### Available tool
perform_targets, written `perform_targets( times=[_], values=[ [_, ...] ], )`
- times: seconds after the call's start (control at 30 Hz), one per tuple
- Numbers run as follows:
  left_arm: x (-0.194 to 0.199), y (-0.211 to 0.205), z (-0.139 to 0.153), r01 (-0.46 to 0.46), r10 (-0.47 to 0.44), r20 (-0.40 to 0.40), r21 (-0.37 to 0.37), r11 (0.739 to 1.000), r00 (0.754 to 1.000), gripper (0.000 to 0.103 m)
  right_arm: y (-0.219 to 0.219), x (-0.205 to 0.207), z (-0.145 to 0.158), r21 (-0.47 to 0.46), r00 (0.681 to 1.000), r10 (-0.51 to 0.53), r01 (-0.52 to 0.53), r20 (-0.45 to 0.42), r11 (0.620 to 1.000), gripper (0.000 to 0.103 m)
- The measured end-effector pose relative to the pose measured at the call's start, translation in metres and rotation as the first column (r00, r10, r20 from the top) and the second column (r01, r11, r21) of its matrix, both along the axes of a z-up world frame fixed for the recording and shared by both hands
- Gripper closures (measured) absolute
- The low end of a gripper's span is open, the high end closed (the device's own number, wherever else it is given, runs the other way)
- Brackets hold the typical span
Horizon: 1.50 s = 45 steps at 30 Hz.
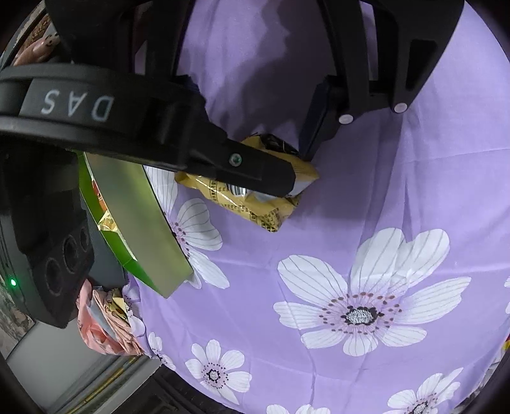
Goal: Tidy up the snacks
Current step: 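Grasp the yellow-and-gold wrapped snack with the right gripper and lift, then carry the yellow wrapped snack into the box and open the right gripper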
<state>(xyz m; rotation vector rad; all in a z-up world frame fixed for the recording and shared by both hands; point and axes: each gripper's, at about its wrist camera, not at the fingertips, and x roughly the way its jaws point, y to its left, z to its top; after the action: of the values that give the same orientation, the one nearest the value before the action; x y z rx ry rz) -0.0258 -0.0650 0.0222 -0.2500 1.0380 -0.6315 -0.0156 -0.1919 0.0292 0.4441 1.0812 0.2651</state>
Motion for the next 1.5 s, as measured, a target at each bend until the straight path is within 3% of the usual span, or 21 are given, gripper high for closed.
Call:
perform_targets(
  times=[0.13, 0.4, 0.57, 0.73, 1.13, 1.5],
  values=[
    [-0.002, 0.0, 0.018, 0.017, -0.015, 0.071, -0.02, 1.0, 0.997, 0.055, 0.005, -0.008, 0.02, -0.055, 0.996, 0.003, 0.002, 0.092, 0.998, 0.057],
    [-0.012, -0.026, 0.063, 0.072, -0.066, 0.222, -0.017, 0.997, 0.973, 0.055, -0.017, -0.027, 0.065, -0.043, 0.969, -0.056, 0.068, 0.239, 0.997, 0.057],
    [-0.019, -0.066, 0.091, 0.148, -0.142, 0.314, 0.006, 0.989, 0.939, 0.057, -0.052, -0.045, 0.095, -0.027, 0.934, -0.143, 0.16, 0.327, 0.987, 0.057],
    [-0.018, -0.117, 0.102, 0.269, -0.254, 0.353, 0.007, 0.963, 0.901, 0.056, -0.105, -0.065, 0.108, 0.009, 0.883, -0.279, 0.298, 0.377, 0.955, 0.057],
    [-0.02, -0.233, 0.087, 0.461, -0.451, 0.298, 0.041, 0.886, 0.841, 0.056, -0.223, -0.091, 0.086, 0.157, 0.771, -0.555, 0.534, 0.313, 0.831, 0.057],
    [-0.016, -0.273, 0.068, 0.515, -0.516, 0.208, 0.06, 0.855, 0.831, 0.056, -0.26, -0.093, 0.062, 0.194, 0.728, -0.646, 0.616, 0.23, 0.763, 0.057]
  ],
)
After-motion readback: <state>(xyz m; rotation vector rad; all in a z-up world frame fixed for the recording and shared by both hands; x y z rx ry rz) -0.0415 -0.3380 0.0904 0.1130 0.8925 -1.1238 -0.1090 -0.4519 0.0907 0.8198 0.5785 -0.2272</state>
